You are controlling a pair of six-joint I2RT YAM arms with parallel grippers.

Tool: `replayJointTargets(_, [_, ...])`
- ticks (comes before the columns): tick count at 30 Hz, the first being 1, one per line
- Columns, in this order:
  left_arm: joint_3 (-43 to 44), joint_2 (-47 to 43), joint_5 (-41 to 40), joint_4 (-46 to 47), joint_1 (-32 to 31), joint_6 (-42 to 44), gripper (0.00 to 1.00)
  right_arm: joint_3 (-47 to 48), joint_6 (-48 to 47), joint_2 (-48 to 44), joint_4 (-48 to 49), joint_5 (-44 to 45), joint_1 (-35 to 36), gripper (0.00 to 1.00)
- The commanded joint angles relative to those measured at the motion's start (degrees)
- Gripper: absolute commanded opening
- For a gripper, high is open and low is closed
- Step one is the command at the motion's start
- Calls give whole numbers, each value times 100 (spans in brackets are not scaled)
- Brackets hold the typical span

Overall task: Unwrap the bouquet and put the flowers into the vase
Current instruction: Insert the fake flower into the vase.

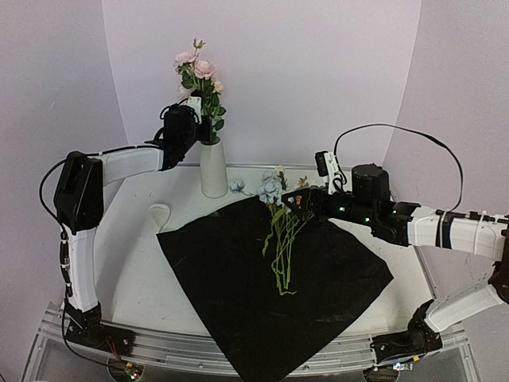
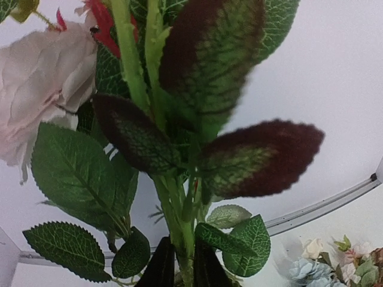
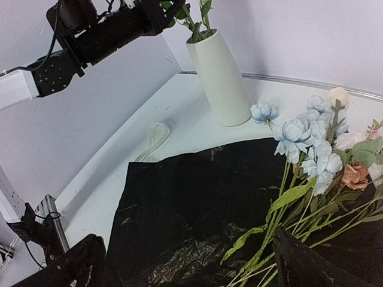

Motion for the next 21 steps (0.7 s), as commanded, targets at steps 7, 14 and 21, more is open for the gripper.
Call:
replayJointTargets(7, [-485, -361, 191, 217, 33, -496, 42, 99, 21, 28, 90, 146, 23, 98])
replayJointTargets(14, [-1164, -983, 337, 214, 33, -749, 58, 120, 182, 170, 43, 255, 21, 98])
replayJointTargets(21, [-1965, -1654, 599, 200, 32, -1181, 65, 334, 605, 542, -621, 1028, 14, 96])
